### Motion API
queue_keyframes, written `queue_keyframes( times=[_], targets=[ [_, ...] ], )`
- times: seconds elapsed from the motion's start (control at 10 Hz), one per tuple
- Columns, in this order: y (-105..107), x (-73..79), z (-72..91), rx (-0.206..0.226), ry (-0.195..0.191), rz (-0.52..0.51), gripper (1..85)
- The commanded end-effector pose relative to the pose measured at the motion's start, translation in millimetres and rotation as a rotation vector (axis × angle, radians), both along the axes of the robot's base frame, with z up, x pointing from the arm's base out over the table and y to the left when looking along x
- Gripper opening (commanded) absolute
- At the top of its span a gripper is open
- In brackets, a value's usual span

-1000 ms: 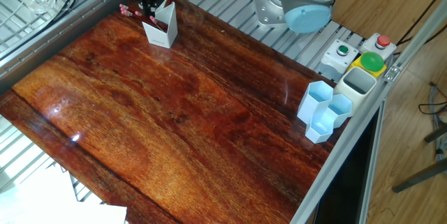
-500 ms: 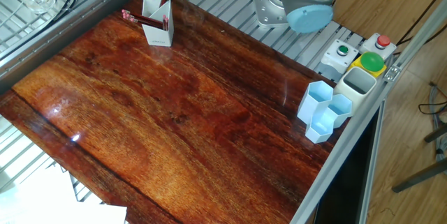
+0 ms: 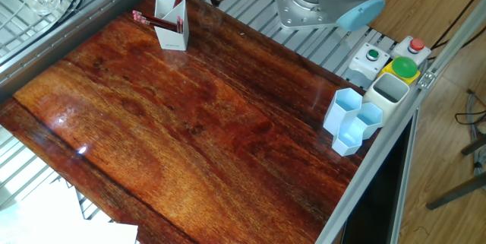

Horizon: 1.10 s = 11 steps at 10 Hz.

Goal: Put the pen into the pen holder

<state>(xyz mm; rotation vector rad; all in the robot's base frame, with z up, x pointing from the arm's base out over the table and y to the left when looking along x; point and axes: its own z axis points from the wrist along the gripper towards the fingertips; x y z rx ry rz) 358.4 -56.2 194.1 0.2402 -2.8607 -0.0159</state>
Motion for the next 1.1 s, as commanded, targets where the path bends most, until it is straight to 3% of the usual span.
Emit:
queue_keyframes(
  times=[0.0, 0.1, 0.3, 0.5, 0.7, 0.9, 1.0],
  targets=[
    [5.4, 32.1, -6.7, 0.008, -0.119, 0.052, 1.0],
    [2.6, 51.5, -8.9, 0.002, -0.193, 0.093, 1.0],
    [-1.5, 66.9, -9.4, -0.01, -0.25, 0.138, 5.0],
    [0.9, 74.5, -9.6, -0.005, -0.281, 0.117, 6.0],
    [1.0, 56.0, -9.1, -0.017, -0.212, 0.021, 4.7],
    [7.7, 56.0, -7.2, -0.006, -0.211, -0.039, 2.3],
    [17.5, 59.2, 7.2, -0.019, -0.214, -0.06, 1.0]
  ],
)
